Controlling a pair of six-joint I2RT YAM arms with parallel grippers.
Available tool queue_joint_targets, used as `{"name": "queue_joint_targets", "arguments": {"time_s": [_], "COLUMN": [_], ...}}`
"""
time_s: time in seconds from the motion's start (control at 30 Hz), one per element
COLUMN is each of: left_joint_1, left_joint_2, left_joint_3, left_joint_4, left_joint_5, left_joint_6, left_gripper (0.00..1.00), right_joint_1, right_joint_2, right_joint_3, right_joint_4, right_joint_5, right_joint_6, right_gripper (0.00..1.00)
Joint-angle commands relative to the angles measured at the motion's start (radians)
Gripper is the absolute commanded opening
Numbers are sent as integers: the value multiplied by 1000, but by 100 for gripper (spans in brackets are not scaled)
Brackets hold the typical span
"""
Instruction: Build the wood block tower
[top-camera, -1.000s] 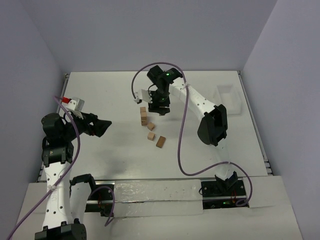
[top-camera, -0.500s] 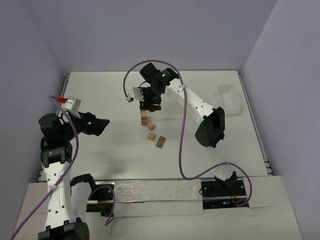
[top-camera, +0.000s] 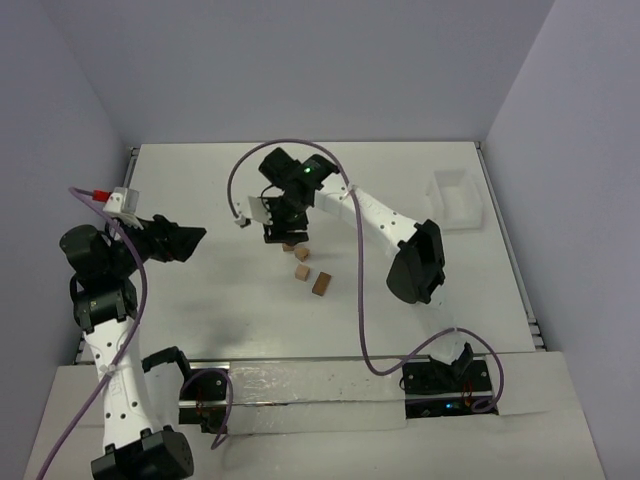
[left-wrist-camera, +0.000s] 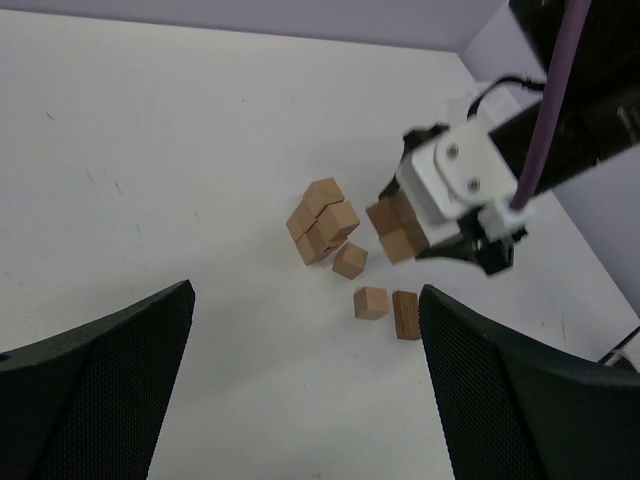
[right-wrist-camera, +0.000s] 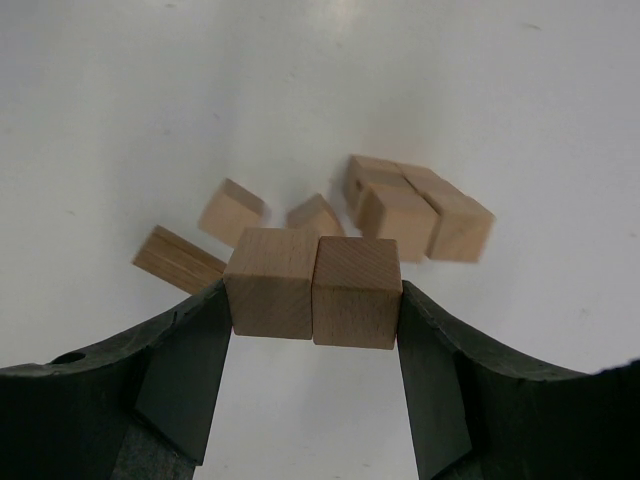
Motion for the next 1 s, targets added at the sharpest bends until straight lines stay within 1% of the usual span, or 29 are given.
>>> {"name": "queue_joint_targets", "arguments": {"time_s": [0.0,0.07,0.17,0.23,0.47,0.7,0.97], "left_joint_1": [69,119,203,218,221,229,231], "left_joint_2": [37,69,149,175,192,183,179], "left_joint_3": [92,137,189,235,278,264,268], "left_joint_4": [63,44,-4,-46,-150,-130,-146], "left_joint_5": [69,107,196,204,151,178,178], "left_joint_6": [-53,-44,-12,32,180,164,177], "left_gripper": [99,99,99,99,99,99,99], "right_joint_1": [87,116,144,156,170,167,173], "right_joint_2": [-78,-48,21,88,223,280,314], "right_joint_3": [-65,-55,18,59,127,126,124], "right_joint_4": [68,79,87,97,177,226,187], "right_joint_5": [-1,6,10,15,51,56,47], "right_joint_6": [65,83,110,124,192,219,180], "right_gripper": [0,0,0,0,0,0,1]}}
